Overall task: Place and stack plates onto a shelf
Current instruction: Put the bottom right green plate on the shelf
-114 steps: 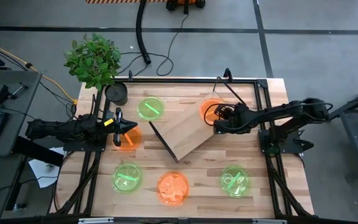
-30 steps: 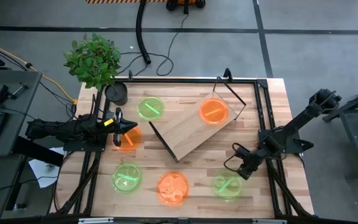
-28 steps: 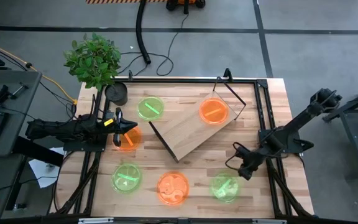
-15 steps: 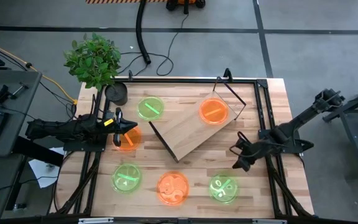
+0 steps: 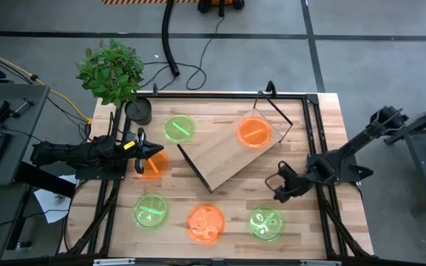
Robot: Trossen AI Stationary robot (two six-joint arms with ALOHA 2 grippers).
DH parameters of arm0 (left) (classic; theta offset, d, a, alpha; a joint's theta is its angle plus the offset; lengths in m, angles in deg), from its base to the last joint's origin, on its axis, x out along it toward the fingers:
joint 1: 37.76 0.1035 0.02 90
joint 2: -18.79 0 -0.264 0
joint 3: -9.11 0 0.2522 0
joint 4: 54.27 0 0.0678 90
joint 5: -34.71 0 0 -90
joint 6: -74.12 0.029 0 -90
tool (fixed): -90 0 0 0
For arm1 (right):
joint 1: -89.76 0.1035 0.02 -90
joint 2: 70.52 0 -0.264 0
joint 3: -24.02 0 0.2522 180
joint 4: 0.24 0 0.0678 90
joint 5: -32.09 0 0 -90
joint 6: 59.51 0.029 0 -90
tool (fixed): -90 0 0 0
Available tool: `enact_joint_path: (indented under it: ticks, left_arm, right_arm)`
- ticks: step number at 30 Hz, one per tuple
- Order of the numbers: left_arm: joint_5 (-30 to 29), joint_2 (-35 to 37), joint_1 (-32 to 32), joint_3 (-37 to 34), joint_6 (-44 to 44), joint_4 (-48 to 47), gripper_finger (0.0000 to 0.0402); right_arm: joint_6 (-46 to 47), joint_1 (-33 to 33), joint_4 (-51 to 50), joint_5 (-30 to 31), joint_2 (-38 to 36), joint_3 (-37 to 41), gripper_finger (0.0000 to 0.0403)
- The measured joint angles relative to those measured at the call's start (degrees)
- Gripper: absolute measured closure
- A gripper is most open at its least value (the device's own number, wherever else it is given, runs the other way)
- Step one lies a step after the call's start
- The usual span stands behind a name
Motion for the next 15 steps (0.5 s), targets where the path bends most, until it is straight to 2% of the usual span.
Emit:
enact_joint_path:
  ticks: [3, 6, 15]
  left_arm:
    - [0.0, 0.0, 0.0, 0.0, 0.0, 0.0, 0.0401]
    - [0.0, 0.0, 0.0, 0.0, 0.0, 0.0, 0.0401]
    - [0.0, 0.0, 0.0, 0.0, 0.0, 0.0, 0.0401]
  right_arm:
    - [-1.7, 2.8, 1.1, -2.9, 3.0, 0.0, 0.0253]
    - [0.3, 6.0, 1.3, -1.4, 6.4, 0.0, 0.0217]
    - [4.3, 10.6, 14.6, 2.2, 17.1, 0.0, 0.0202]
